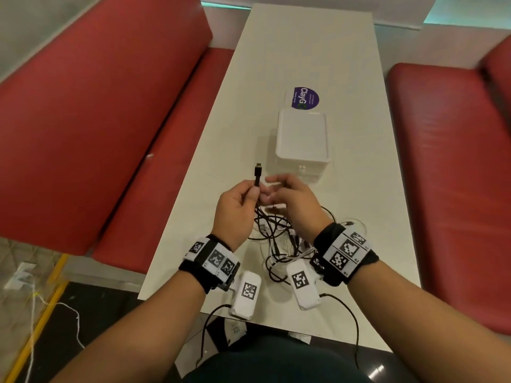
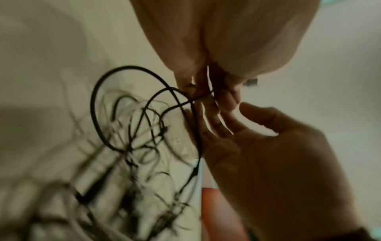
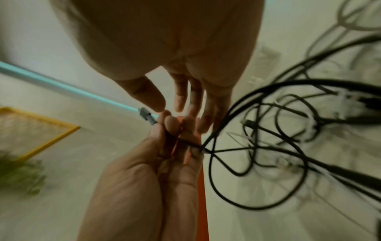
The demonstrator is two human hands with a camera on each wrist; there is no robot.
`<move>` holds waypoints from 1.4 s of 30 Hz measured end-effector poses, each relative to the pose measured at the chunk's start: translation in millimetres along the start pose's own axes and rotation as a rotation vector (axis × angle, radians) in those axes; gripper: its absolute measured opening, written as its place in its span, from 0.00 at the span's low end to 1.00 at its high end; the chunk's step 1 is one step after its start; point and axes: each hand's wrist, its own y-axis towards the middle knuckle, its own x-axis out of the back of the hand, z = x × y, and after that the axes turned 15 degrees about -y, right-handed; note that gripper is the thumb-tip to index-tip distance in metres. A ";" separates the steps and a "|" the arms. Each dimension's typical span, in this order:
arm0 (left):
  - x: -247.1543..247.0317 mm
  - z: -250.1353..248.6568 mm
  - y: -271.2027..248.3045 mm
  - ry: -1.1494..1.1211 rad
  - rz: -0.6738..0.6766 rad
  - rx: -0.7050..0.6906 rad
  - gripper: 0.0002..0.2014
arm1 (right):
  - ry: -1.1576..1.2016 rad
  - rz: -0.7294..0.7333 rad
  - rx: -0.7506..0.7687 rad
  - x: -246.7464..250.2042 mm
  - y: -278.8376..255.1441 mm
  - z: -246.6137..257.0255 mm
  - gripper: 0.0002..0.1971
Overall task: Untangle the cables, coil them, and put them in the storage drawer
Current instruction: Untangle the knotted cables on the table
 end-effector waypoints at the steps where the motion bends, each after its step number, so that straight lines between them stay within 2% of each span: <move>1: 1.6 0.5 0.1 0.038 -0.008 -0.016 0.12 | 0.035 0.060 -0.071 -2.5 0.6 -7.0 0.22; 2: 2.2 -0.9 0.4 0.033 -0.003 -0.015 0.12 | 0.058 0.119 -0.103 -5.6 0.0 -13.8 0.22; 4: 0.9 -5.0 1.0 0.003 0.047 0.005 0.12 | 0.026 0.182 -0.056 -10.5 -3.7 -21.5 0.14; 6: 1.1 -6.6 -0.2 0.123 0.147 -0.026 0.11 | -0.290 0.156 0.087 -9.9 -4.2 -24.3 0.04; 8: 3.3 -8.7 -2.6 0.308 0.285 -0.118 0.09 | -0.695 0.154 0.240 -8.2 -0.3 -27.7 0.04; 9: 4.1 -11.1 -3.9 0.375 0.350 -0.160 0.09 | -0.816 0.167 0.291 -8.5 0.8 -28.5 0.04; 13: 3.5 -29.2 -10.3 0.473 0.501 -0.279 0.07 | -0.920 0.182 0.372 -7.9 8.2 -38.4 0.06; 15: 7.4 -46.1 -12.7 0.506 0.519 -0.352 0.09 | -1.103 0.175 0.350 -1.9 13.0 -48.9 0.05; 18: 21.6 -65.6 -7.1 0.671 0.527 -0.432 0.10 | -1.182 0.074 0.276 10.5 15.5 -55.4 0.07; 19: 26.1 -65.1 -4.0 0.818 0.561 -0.430 0.10 | -1.147 0.015 0.309 14.3 16.1 -53.6 0.06; 21: 34.6 -51.7 0.0 1.101 0.609 -0.304 0.09 | -1.064 -0.140 0.446 19.4 16.6 -43.8 0.06; 22: 39.3 -42.4 -0.4 1.161 0.591 -0.208 0.09 | -0.998 -0.185 0.485 21.0 15.2 -35.9 0.06; 24: 47.9 -27.4 -5.7 1.155 0.520 -0.085 0.09 | -0.863 -0.126 0.442 21.6 7.3 -18.0 0.05; 28: 50.6 -23.5 -18.7 0.997 0.401 -0.093 0.08 | -0.844 0.213 0.207 22.0 -2.2 -2.2 0.04; 30: 43.1 -25.1 -21.5 0.777 0.352 0.010 0.12 | -0.685 0.280 0.156 23.4 -1.7 -3.3 0.06; 32: 32.3 -24.5 -22.8 0.695 0.345 0.067 0.16 | -0.583 0.291 0.171 21.2 -1.0 -5.6 0.10; 36: 14.5 -14.1 -22.5 0.847 0.408 0.050 0.08 | -0.867 0.211 0.337 11.1 -2.2 -9.0 0.13; 38: 22.6 -17.5 -16.0 0.907 0.344 0.010 0.05 | -0.933 0.153 0.373 16.0 -1.9 -7.6 0.11; 41: 52.0 -32.0 -1.1 1.083 0.132 -0.078 0.09 | -0.797 0.243 0.187 40.0 -2.7 -15.7 0.14; 42: 60.0 -32.8 0.7 1.105 0.084 -0.086 0.09 | -0.820 0.251 0.157 44.7 -3.1 -19.8 0.14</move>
